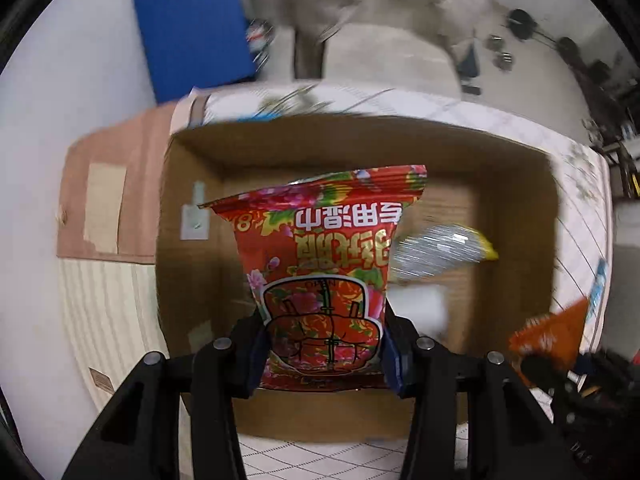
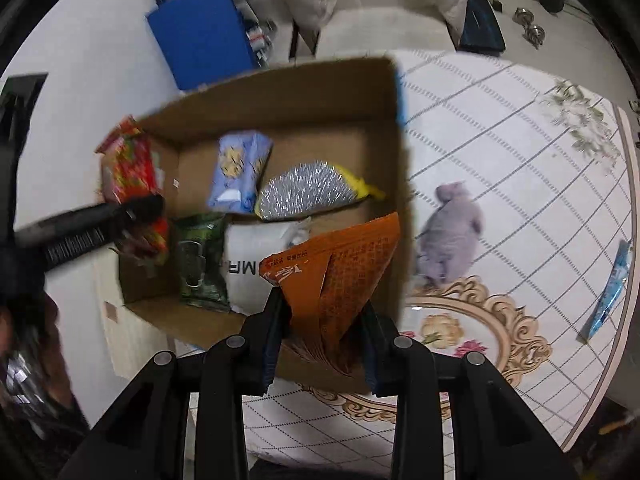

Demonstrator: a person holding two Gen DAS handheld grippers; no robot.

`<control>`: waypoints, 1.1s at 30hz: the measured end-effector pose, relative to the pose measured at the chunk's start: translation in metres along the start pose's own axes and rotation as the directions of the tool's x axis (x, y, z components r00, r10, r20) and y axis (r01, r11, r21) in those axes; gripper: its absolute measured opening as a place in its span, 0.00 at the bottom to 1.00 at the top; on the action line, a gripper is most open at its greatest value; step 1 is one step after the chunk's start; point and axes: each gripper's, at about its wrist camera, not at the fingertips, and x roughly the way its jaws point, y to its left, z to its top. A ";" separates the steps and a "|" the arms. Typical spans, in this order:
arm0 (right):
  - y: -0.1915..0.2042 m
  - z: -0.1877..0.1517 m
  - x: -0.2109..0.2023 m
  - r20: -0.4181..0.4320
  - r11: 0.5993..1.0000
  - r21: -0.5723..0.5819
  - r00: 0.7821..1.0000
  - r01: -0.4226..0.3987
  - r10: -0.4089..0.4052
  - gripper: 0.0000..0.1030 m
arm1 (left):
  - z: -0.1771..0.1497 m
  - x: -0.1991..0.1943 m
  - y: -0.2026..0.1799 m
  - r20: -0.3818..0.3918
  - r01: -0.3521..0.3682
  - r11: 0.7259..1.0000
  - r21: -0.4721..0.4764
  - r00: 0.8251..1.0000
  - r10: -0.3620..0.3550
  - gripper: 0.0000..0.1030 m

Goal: Organize soft objects
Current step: 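Carry both snack bags over the box and release them inside, then raise both tools away from the box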

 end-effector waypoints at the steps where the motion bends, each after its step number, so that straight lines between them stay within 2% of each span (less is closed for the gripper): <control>1: 0.005 0.002 0.010 -0.013 1.000 0.007 1.000 0.020 -0.020 0.35 | 0.006 0.012 0.011 -0.021 -0.001 1.000 -0.007 1.000 0.001 0.43; 6: 0.008 0.010 0.054 -0.073 0.995 0.033 0.993 0.090 -0.088 0.35 | 0.020 0.051 0.036 -0.096 -0.018 1.000 -0.019 0.995 0.016 0.43; 10: 0.004 0.017 0.078 -0.109 0.990 0.057 0.987 0.126 -0.119 0.36 | 0.024 0.070 0.041 -0.146 -0.008 1.000 -0.015 0.989 0.005 0.44; 12: 0.002 0.020 0.089 -0.142 0.989 0.066 0.982 0.134 -0.124 0.39 | 0.026 0.076 0.043 -0.164 0.011 1.000 -0.029 0.986 -0.016 0.44; 13: 0.002 0.021 0.093 -0.161 0.988 0.069 0.979 0.141 -0.129 0.45 | 0.028 0.076 0.045 -0.163 0.021 0.999 -0.039 0.986 -0.027 0.47; 15: 0.002 0.021 0.095 -0.162 0.988 0.074 0.979 0.137 -0.124 0.82 | 0.029 0.073 0.047 -0.161 0.046 0.997 -0.061 0.985 -0.055 0.54; 16: 0.003 0.022 0.094 -0.157 0.989 0.071 0.980 0.133 -0.121 0.86 | 0.029 0.070 0.048 -0.160 0.055 0.996 -0.067 0.985 -0.066 0.60; 18: 0.006 0.021 0.091 -0.155 0.990 0.068 0.981 0.125 -0.114 0.87 | 0.028 0.061 0.048 -0.143 0.070 0.995 -0.071 0.986 -0.080 0.63; 20: 0.008 0.021 0.087 -0.154 0.991 0.066 0.983 0.112 -0.101 0.91 | 0.025 0.054 0.047 -0.126 0.066 0.996 -0.064 0.989 -0.074 0.71; 22: 0.011 0.020 0.081 -0.137 0.991 0.057 0.984 0.121 -0.112 0.94 | 0.020 0.045 0.046 -0.107 0.065 0.996 -0.058 0.992 -0.071 0.84; 24: 0.013 0.019 0.075 -0.125 0.991 0.044 0.985 0.128 -0.121 0.99 | 0.013 0.036 0.045 -0.086 0.049 0.998 -0.051 0.995 -0.053 0.93; 30: 0.021 0.010 0.050 -0.053 0.990 0.014 0.989 0.142 -0.141 1.00 | -0.022 0.003 0.037 0.012 0.045 0.998 -0.036 0.999 -0.044 0.96; 33: 0.026 -0.001 0.031 0.001 0.988 -0.001 0.988 0.155 -0.155 1.00 | -0.053 -0.024 0.030 0.082 0.039 0.999 -0.026 0.996 -0.037 0.96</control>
